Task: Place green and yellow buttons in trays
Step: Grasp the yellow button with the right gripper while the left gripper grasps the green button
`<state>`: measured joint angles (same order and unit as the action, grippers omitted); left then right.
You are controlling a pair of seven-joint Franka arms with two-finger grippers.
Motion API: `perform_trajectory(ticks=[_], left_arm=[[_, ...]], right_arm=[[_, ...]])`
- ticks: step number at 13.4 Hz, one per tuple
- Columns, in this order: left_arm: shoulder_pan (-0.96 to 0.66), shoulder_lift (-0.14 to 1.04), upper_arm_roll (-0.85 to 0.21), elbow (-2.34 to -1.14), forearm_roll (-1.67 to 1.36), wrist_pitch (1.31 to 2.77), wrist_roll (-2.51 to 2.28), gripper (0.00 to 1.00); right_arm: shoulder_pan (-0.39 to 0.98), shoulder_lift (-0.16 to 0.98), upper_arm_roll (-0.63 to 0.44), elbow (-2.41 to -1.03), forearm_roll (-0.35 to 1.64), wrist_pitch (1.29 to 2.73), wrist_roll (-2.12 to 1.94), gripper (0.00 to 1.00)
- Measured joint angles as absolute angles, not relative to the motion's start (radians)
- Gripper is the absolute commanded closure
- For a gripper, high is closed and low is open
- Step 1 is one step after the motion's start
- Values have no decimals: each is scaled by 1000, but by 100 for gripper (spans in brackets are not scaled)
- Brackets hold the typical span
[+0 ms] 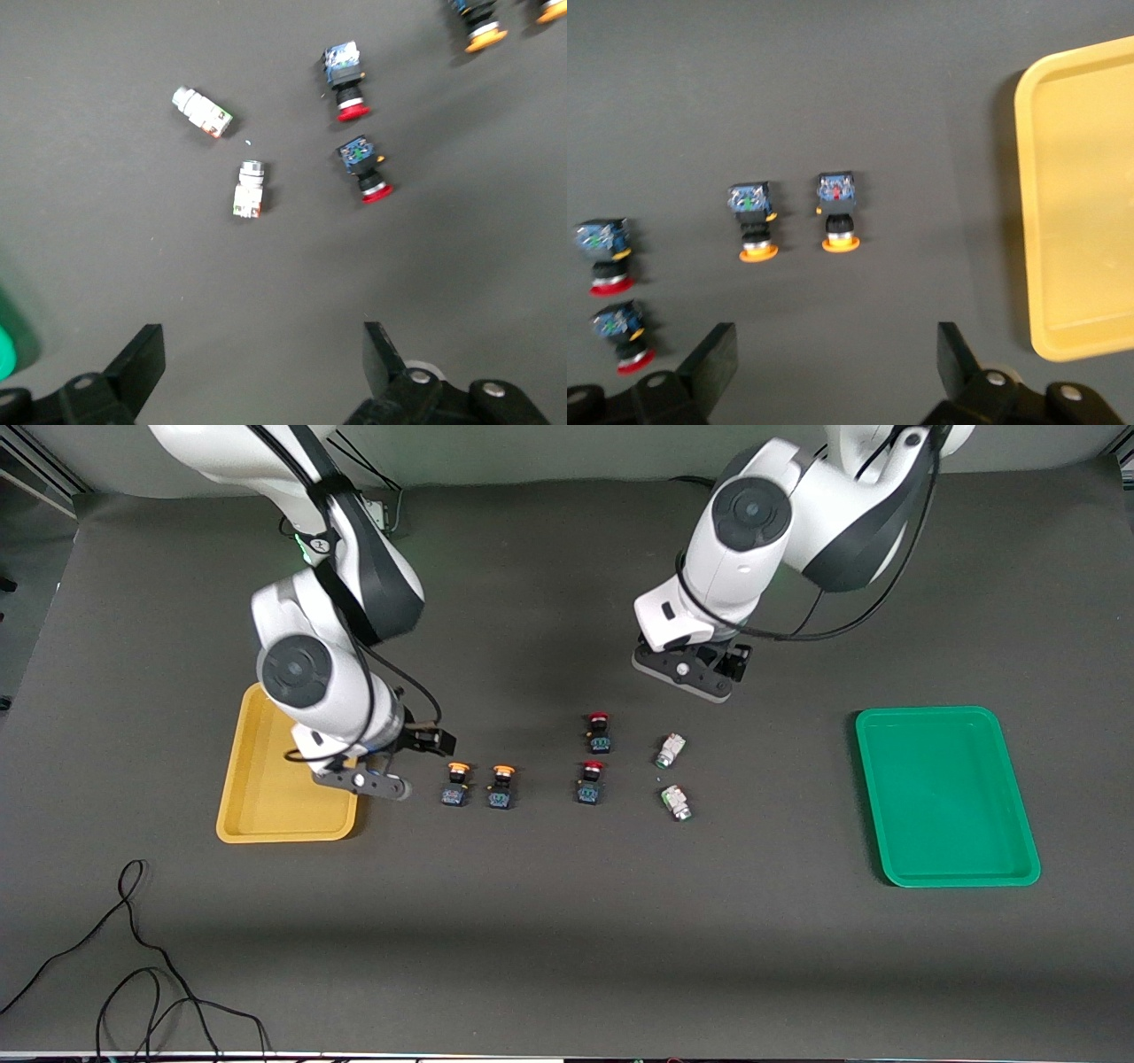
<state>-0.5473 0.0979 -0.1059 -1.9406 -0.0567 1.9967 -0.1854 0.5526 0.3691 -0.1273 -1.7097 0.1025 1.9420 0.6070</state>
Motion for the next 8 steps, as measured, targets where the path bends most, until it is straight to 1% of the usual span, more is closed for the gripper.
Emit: perform_trajectory(ticks=[2,4,8], left_arm=[[-547,111,-103,-2039,-51,2113,-184,1],[-547,143,-100,-2102,-41,2207,-183,1],[-547,282,-97,-2121,-7,2371,-183,1]], right_arm=[[553,419,-128,-1730,103,2016,609,0],[553,466,-128,-1756,108,2088,610,0],[575,573,-127,-1768,113,2221,616,0]])
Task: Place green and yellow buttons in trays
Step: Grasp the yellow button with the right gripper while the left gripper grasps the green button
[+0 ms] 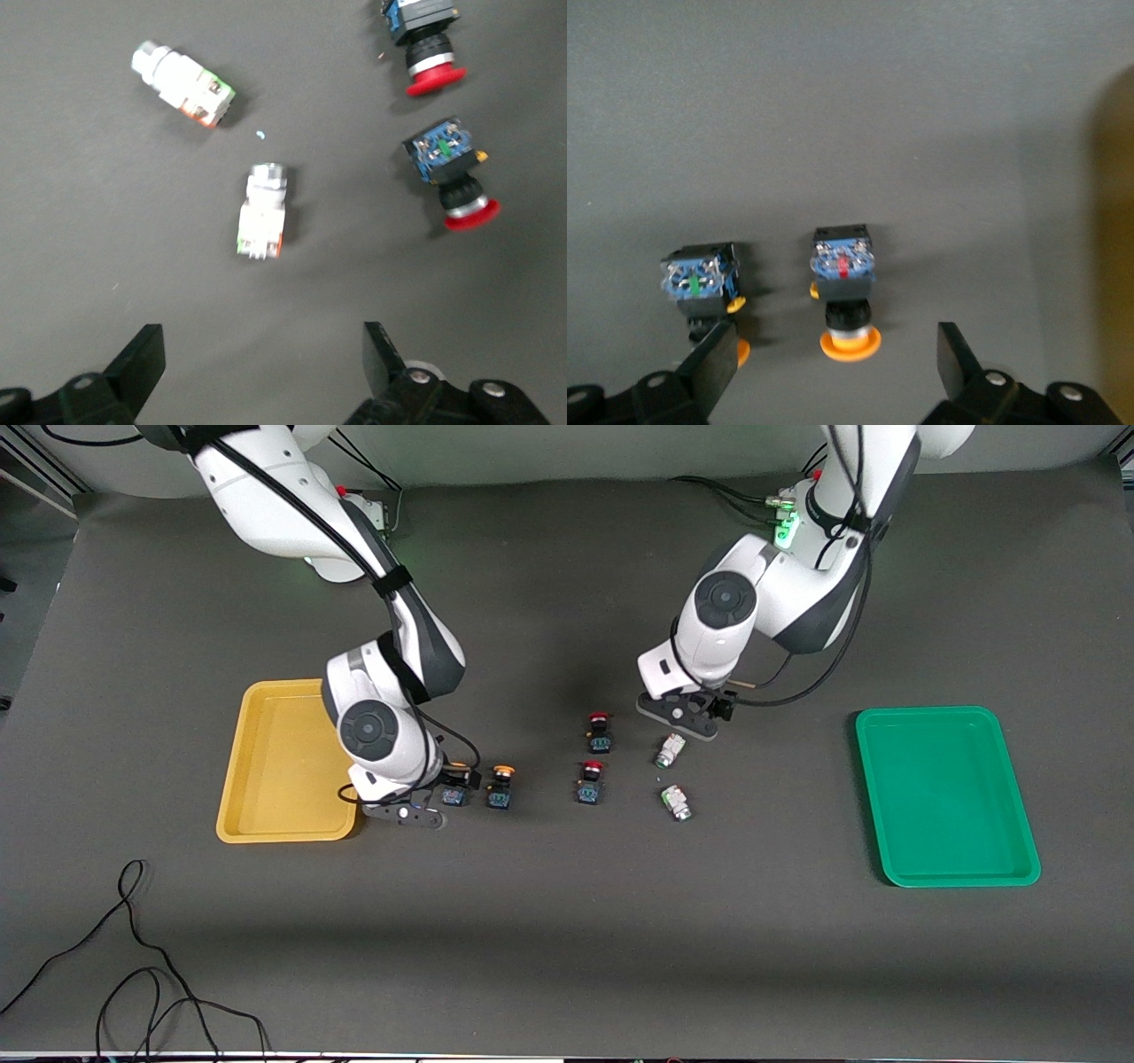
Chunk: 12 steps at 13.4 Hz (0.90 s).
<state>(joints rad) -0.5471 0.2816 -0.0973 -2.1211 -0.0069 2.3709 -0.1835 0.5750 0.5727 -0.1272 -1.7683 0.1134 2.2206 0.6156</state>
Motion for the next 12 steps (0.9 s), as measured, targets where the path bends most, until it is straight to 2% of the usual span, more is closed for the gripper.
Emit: perform_trajectory(ticks=[3,6,7,9,10,11,12], left_arm=[[-547,384,-96,-2120,-5,2492,-183,1],[-547,437,-95,-2113,14,2558,-183,1],[-547,450,-94,-2110,22,2578,-183,1],[-547,476,-91,-2102,28,2606,-183,6],[-547,486,-90,-2095,28,2607,-183,19],[-547,493,-90,-2089,29,2607,-183,36],[-547,497,-90,-2084,34,2607,-183,52]], right_arm=[[577,621,-128,-1768,114,2260,617,0],[577,645,-130,-1769,114,2284,617,1],[577,654,-130,-1771,114,2305,617,12],[577,675,-131,-1777,114,2340,617,68],[577,681,-131,-1778,114,2346,617,95],[577,684,-131,-1778,114,2353,617,100],[577,683,-130,-1776,116,2356,617,100]])
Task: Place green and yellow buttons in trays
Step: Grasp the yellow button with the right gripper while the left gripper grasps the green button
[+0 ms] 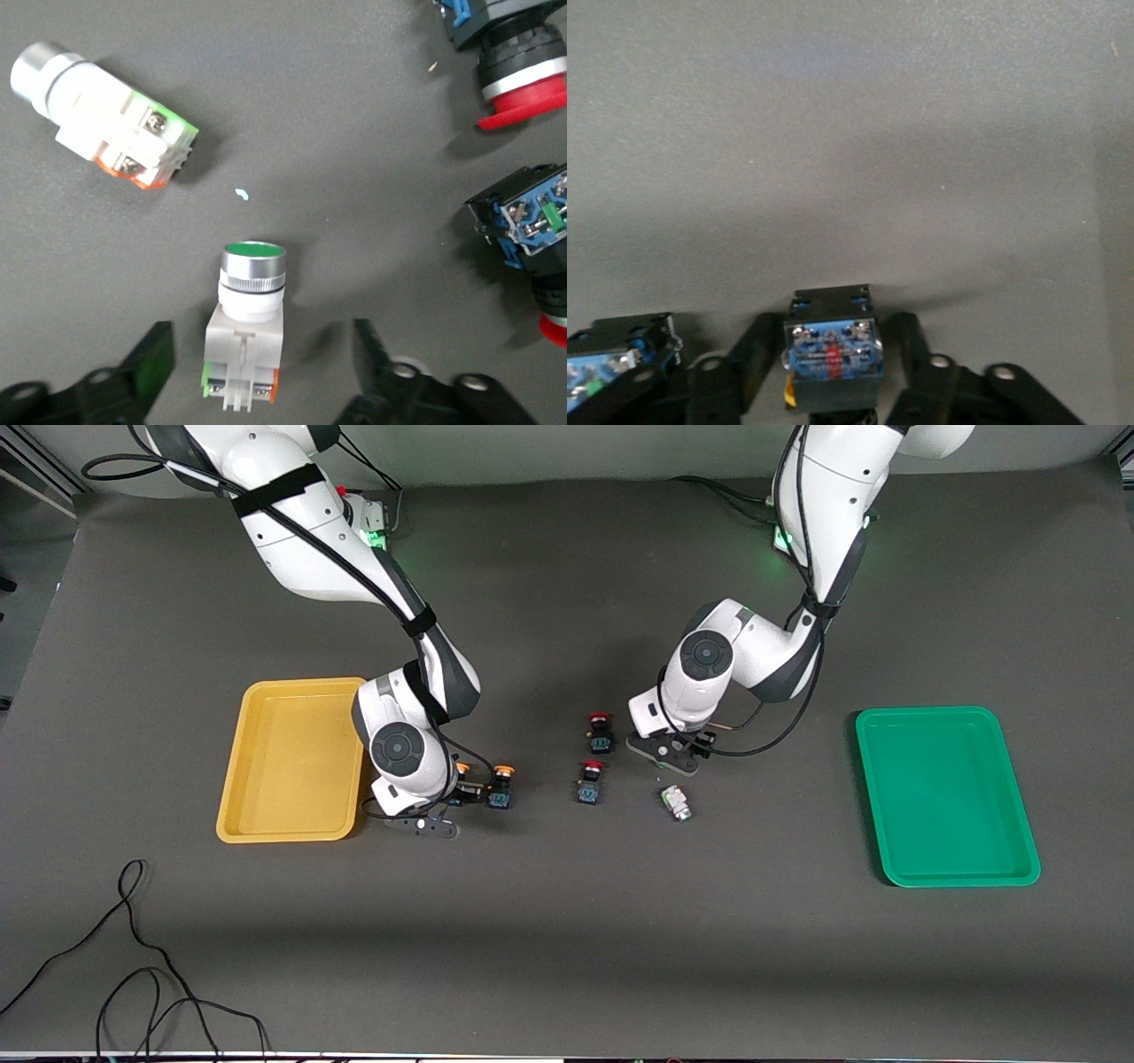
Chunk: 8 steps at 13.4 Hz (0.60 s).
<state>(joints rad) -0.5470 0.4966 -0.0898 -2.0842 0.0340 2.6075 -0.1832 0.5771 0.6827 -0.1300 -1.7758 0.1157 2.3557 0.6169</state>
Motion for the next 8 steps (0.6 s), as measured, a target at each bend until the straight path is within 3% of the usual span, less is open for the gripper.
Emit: perform_trajectory(ticks=[1,4,8], left_arm=[[-547,498,-89,-2082,50,2607,-183,63],[-546,498,-80,-2081,84,2608,-183,76],[-538,493,-70,-2063,87,2608,-184,81]], right_arm=[[577,681,-130,-1773,116,2356,617,100],[576,667,-139,-1765,116,2336,617,100],[574,523,-156,-1739,116,2139,617,100]])
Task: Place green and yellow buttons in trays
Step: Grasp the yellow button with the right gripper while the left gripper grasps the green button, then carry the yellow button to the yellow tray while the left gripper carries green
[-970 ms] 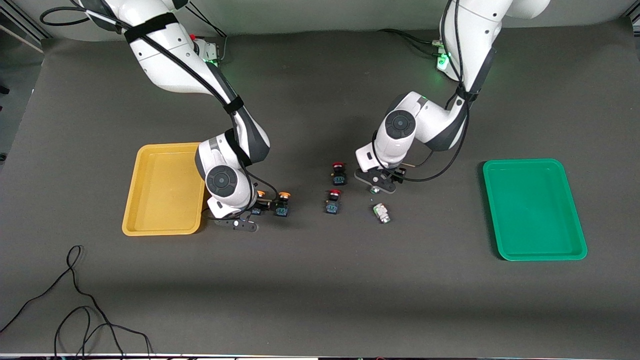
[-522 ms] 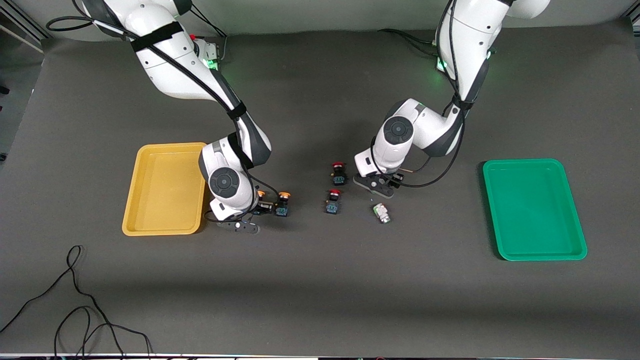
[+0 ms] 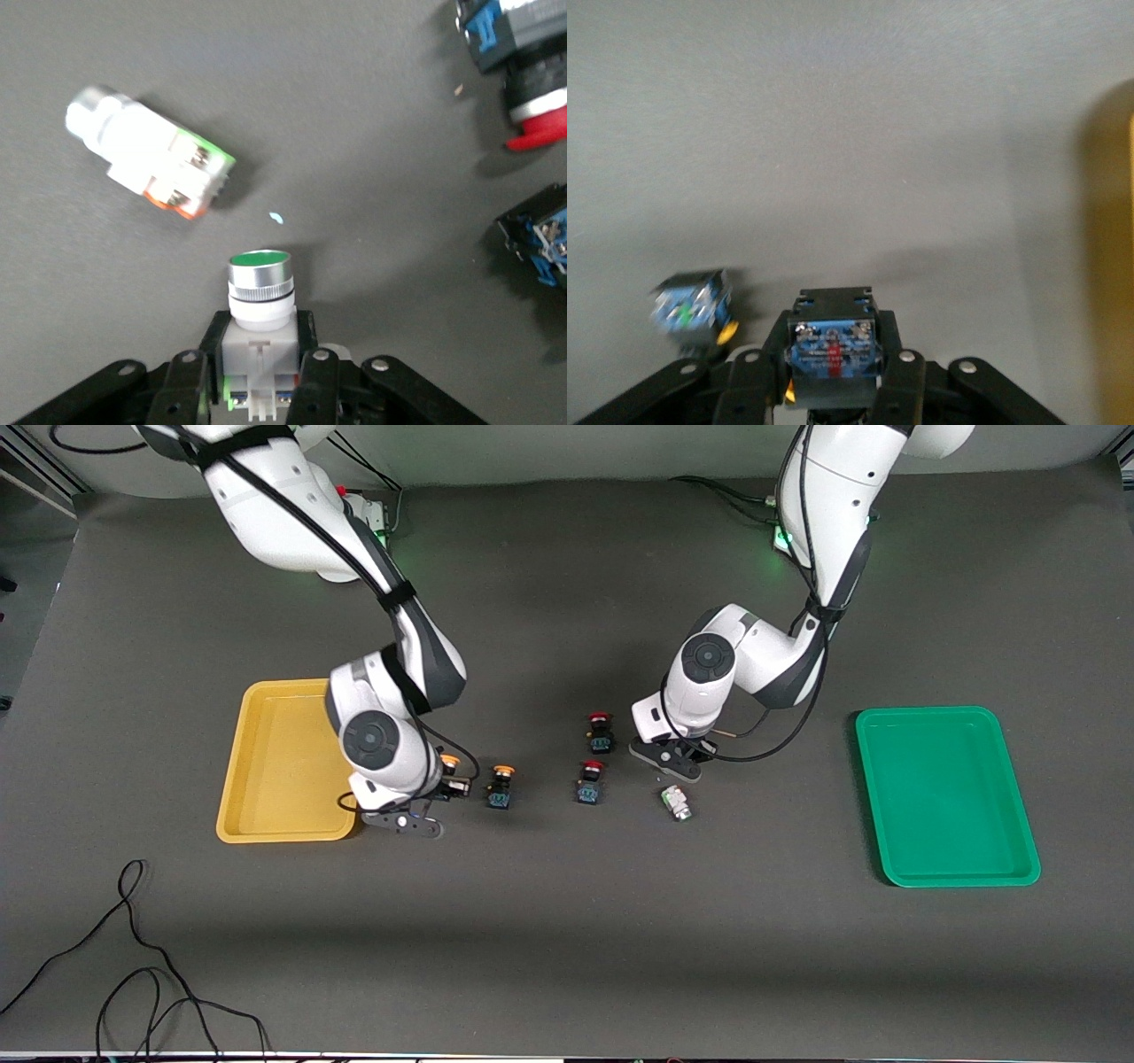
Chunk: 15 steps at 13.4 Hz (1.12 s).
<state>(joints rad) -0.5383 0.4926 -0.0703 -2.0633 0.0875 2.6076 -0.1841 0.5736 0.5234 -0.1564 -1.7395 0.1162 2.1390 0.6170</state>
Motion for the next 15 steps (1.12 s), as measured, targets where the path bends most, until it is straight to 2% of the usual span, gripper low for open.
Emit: perform_trajectory(ticks=[2,5,8,12,15], left_arm=[[-515,453,-68,-2049,85,2589,-217,82],[-482,298,-68,-2009,82,2368,-350,84],[-465,136,-67,-2001,57,2179,-440,82],[-260,52,-61,-2006,34,2019,-319,82],[-43,38,-55,-2007,17,1976,-83,82]], right_arm=[[568,420,-171,-1710,116,1988,617,100],[565,275,-204,-1696,115,1844,601,100],[563,184,-321,-1701,113,1740,418,100],[555,167,-504,-1755,113,1727,98,100],[554,172,-581,-1839,112,1818,-63,100]])
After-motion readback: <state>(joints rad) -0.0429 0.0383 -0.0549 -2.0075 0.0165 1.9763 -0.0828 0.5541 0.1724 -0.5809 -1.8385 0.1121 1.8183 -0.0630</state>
